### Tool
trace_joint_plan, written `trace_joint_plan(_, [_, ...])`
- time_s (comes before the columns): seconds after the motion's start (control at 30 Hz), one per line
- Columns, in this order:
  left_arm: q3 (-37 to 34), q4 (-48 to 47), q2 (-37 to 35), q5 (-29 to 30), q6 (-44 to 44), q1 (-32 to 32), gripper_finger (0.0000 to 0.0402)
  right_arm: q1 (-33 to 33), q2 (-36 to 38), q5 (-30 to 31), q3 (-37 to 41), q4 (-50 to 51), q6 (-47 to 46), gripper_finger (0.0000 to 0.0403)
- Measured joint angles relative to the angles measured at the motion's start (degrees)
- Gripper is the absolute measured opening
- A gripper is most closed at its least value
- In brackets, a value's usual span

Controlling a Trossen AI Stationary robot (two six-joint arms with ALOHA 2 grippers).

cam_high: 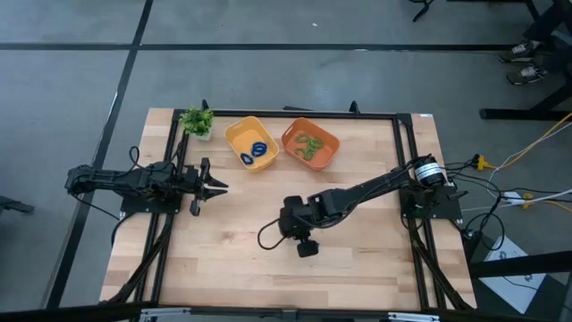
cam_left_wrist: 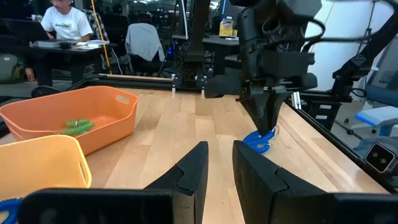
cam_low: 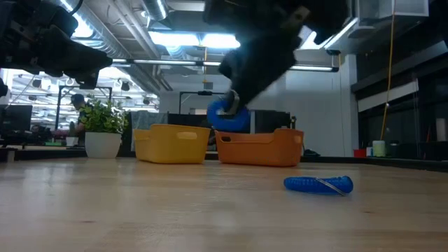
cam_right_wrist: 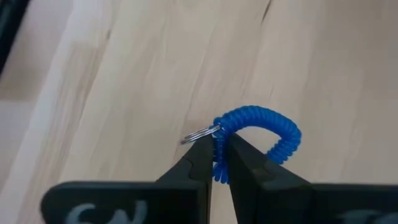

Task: Sort spring keychains
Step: Put the blue spring keychain into the yellow bin

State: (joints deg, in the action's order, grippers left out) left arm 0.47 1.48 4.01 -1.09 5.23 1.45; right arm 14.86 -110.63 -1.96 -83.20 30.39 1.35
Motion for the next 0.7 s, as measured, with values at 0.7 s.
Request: trace_joint_plan(0.7, [0.0, 0.0, 0.0, 0.0, 0.0, 0.0, 0.0070, -9.8, 0.0, -0.2, 0.0, -26.3, 5.7, 0.0038])
